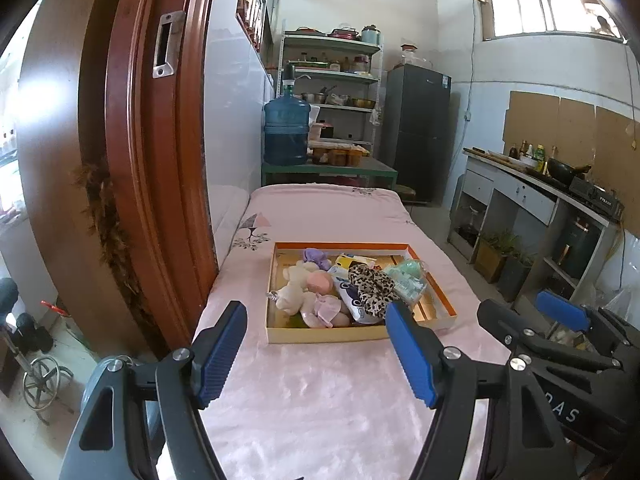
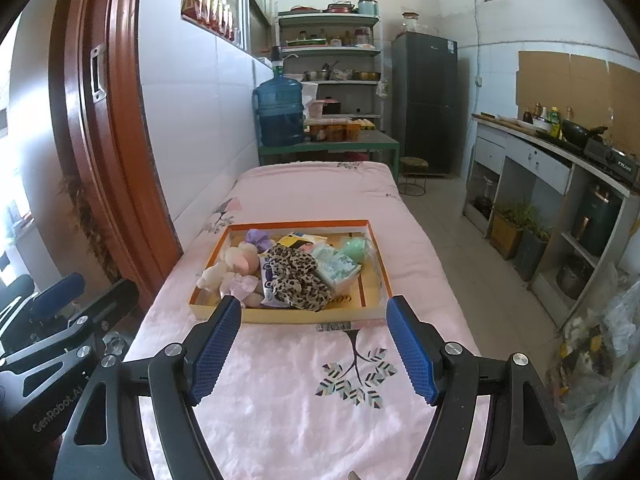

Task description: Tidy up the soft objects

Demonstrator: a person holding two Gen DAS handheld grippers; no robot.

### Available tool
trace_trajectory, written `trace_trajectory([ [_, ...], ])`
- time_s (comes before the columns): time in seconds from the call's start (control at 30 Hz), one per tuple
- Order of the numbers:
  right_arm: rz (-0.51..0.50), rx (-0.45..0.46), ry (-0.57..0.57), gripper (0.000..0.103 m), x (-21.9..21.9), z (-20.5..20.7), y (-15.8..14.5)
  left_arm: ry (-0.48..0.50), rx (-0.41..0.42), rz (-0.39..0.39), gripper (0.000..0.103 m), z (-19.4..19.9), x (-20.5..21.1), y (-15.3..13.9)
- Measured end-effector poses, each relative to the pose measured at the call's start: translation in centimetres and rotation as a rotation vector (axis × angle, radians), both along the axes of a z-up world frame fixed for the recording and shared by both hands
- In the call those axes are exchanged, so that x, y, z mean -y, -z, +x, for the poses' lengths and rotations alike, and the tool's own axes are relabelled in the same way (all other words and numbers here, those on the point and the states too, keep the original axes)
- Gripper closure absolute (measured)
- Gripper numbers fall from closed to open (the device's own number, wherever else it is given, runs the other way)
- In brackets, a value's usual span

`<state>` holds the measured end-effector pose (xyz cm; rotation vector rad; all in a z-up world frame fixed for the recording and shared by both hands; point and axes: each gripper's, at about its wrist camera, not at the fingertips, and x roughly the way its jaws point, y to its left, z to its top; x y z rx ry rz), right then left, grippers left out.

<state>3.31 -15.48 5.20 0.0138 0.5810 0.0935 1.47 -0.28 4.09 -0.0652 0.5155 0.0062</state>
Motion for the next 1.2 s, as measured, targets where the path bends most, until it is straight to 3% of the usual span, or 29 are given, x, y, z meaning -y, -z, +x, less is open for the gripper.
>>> trace_trajectory([
  [0.63,-0.013,0.007,0.019,0.027,0.3,-2.4,-0.1,-0.020,-0.022,-0.014,0.031,-2.1,0.3,0.3],
  [1.2,0.004,-0.006,-0.008,0.027,-0.1,-2.8,0.5,-0.072,0.009,0.000,0.031,-2.2,-0.4,0.3],
])
